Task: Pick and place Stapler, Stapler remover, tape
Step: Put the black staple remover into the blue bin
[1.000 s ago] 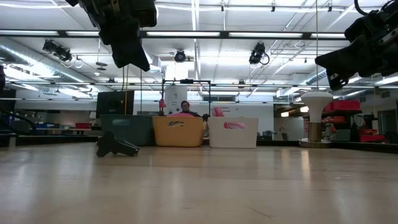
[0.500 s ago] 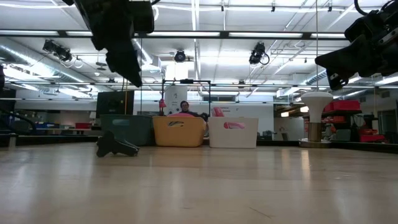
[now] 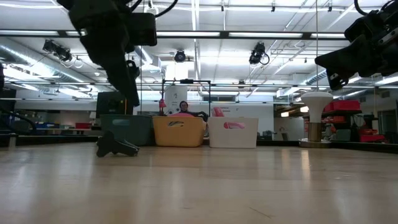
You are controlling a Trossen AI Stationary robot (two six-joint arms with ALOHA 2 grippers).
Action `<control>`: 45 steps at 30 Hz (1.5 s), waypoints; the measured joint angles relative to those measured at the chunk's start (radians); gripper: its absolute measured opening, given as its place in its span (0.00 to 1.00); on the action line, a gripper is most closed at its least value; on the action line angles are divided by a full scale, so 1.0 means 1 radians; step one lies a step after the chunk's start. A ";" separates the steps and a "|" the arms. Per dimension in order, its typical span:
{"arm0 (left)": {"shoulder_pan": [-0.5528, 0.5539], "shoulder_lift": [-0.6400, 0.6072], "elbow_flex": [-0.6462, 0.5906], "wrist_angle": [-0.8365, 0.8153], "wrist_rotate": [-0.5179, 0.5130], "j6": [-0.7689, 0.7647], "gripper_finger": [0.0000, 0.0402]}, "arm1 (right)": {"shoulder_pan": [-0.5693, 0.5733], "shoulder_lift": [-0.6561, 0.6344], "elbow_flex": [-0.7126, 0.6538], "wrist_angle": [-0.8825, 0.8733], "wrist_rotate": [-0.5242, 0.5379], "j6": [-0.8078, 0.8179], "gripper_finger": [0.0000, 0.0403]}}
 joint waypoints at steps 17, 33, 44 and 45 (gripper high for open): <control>-0.042 0.158 0.000 0.029 0.016 0.090 0.91 | 0.000 0.000 0.000 0.000 0.001 0.000 0.02; -0.041 0.195 -0.001 0.026 0.019 0.113 0.89 | 0.000 0.000 0.000 0.000 0.000 0.000 0.02; -0.041 0.195 -0.012 0.022 0.034 0.115 0.76 | 0.000 0.000 0.000 0.000 0.000 0.000 0.02; -0.041 0.195 -0.012 0.022 0.033 0.114 0.75 | 0.000 0.000 0.000 0.000 0.000 0.000 0.02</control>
